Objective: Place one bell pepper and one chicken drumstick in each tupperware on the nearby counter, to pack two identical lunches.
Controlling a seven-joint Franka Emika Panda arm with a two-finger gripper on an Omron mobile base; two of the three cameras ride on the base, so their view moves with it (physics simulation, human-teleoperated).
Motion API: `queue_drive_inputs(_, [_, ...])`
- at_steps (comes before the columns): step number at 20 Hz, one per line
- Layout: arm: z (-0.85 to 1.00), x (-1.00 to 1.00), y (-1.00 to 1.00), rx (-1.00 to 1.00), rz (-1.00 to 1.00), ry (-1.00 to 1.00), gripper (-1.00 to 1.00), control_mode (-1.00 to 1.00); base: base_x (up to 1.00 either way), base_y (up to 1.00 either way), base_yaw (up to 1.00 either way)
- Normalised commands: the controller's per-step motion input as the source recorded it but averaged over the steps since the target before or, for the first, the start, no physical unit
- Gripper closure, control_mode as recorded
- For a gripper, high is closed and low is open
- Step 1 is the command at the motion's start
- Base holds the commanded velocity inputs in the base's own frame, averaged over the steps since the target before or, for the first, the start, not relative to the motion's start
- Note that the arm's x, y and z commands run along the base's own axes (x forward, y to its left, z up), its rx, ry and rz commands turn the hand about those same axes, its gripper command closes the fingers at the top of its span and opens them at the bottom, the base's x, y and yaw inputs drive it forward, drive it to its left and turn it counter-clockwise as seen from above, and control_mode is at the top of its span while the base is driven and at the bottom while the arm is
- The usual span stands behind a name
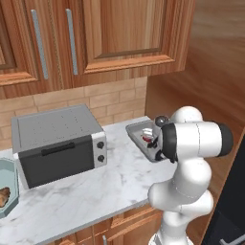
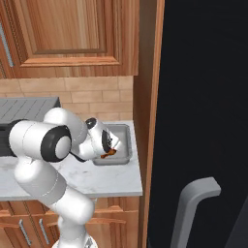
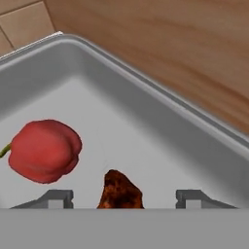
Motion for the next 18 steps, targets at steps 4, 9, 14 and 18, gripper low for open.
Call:
queue_drive_inputs(4, [0.13, -0.04, -0.02, 0.02, -0.05, 0.06, -1.0, -1.0, 0.0, 0.0, 0.0])
queue_drive_inputs(9, [0.36, -0.1, 0.03, 0.01, -0.03, 0.06, -1.0, -1.0, 0.0, 0.0, 0.0])
queue_drive_inputs(14, [0.77, -0.08, 0.05, 0.03, -0.03, 0.0, -1.0, -1.0, 0.0, 0.0, 0.0])
queue_drive_inputs(18, [1.0, -0.06, 0.0, 0.17, -0.04, 0.05, -1.0, -1.0, 0.0, 0.0, 0.0])
